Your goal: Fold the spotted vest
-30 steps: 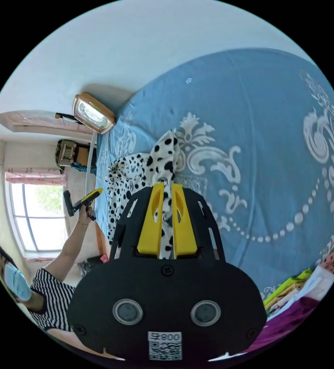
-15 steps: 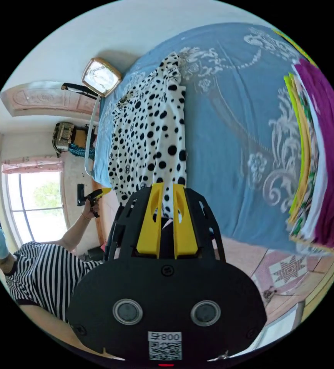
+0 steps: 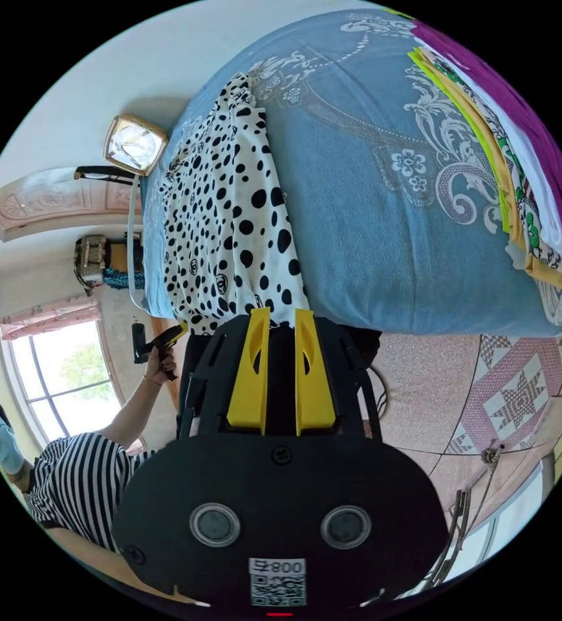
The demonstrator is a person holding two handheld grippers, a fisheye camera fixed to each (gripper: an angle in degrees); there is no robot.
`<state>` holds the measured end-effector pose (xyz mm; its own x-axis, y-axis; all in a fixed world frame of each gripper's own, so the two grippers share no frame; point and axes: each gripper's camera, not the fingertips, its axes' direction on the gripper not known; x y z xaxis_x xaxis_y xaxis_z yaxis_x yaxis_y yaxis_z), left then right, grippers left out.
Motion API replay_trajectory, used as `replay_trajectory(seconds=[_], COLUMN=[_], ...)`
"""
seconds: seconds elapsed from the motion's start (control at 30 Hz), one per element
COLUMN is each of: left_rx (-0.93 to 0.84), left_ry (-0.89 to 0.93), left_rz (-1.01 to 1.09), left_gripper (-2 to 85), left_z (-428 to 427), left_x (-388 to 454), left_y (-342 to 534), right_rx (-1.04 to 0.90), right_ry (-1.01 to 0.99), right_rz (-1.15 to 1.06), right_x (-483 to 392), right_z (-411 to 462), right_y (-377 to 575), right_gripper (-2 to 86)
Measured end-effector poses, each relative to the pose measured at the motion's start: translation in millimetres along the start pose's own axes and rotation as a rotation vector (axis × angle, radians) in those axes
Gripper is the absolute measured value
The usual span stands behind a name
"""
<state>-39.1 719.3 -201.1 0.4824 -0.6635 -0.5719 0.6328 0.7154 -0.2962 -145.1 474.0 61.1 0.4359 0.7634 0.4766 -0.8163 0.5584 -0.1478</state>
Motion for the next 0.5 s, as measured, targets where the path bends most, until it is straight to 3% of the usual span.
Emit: replay_trajectory(seconds=[0.27,0.5], left_rx=[0.084,0.059], left_ry=[0.18,0.199], left_rz=[0.012,0.026], left_gripper=[2.0,1.8], left_z=[-58.2,-65.0], left_x=[-45.2,-57.3], left_y=[29.3,43.0], right_rx=[-0.016,-0.03], right_ry=[0.048,0.161], right_rz=[0.039,0.02], right_x=[-23.3,-52.6], right_z=[26.0,27.2], right_y=[20.9,39.1], right_gripper=[6.0,1.7])
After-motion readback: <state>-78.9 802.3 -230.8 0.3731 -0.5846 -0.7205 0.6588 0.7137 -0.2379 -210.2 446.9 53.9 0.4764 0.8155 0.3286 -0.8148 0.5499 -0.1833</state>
